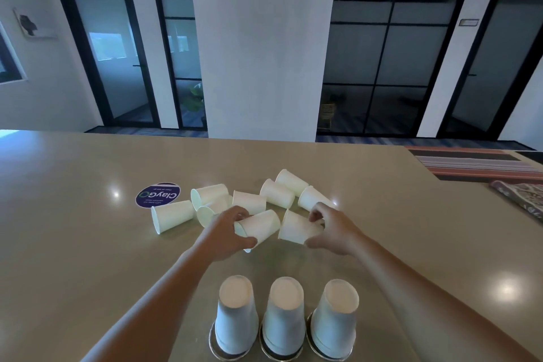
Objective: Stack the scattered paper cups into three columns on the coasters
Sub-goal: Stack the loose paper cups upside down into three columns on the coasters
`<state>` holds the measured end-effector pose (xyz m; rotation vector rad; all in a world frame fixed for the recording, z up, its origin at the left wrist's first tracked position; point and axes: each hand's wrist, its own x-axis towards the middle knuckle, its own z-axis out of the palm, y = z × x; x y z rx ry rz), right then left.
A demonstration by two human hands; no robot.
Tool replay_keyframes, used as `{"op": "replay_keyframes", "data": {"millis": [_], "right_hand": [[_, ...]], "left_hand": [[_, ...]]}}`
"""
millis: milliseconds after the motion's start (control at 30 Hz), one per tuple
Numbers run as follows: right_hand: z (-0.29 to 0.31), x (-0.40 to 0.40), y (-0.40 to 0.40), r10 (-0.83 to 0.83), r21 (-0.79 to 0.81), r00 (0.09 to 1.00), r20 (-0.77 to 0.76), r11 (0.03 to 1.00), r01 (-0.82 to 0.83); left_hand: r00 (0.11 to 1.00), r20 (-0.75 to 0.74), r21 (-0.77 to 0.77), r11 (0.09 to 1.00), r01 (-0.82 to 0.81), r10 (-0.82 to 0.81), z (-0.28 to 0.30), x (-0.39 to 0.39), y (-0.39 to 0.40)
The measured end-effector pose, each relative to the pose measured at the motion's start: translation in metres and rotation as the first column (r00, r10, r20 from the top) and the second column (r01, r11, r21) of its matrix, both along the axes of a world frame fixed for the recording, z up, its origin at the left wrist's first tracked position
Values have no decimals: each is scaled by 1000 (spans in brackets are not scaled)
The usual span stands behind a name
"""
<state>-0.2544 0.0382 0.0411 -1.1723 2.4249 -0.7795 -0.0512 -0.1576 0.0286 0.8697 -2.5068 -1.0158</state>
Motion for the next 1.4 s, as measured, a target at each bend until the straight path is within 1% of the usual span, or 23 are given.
{"op": "replay_keyframes", "data": {"millis": [67,133,300,400,600,800,900,1000,1067,1200,1233,1300,1367,1400], "right_hand": [[15,2,5,26,-116,997,74,993,-18],[33,5,9,72,-196,988,134,979,-45],[70,20,17,236,-290,938,254,944,-159],[85,33,19,296,-329,909,292,924,-195],[91,51,20,375,-420,852,366,883,-208],[91,71,17,408,-517,811,419,842,-156],[91,83,15,403,-549,813,421,826,-126],[91,99,15,373,-562,845,383,820,-108],[88,107,15,371,-570,864,341,812,-124],[84,119,15,353,-540,904,242,823,-176],[82,121,16,354,-525,909,219,828,-196],[79,126,18,362,-490,915,180,839,-236],[76,131,19,364,-443,920,146,855,-268],[75,134,19,361,-412,924,123,866,-284]], "left_hand": [[997,-75,99,995,5,2,11,10,-3],[992,-122,170,984,54,-34,25,20,-4],[969,-196,312,927,209,-152,57,39,0],[956,-223,329,908,260,-193,70,46,8],[948,-259,345,899,270,-186,83,59,23],[945,-268,360,890,280,-188,86,69,27],[937,-269,378,870,316,-224,85,75,27],[916,-277,399,833,384,-290,81,82,27],[911,-256,401,821,406,-325,77,89,27],[906,-175,368,828,424,-386,68,100,30],[903,-126,345,835,428,-411,64,103,32],[898,41,256,873,415,-439,54,108,34],[890,229,147,918,369,-395,41,113,38],[885,284,117,930,349,-368,33,114,41]]}}
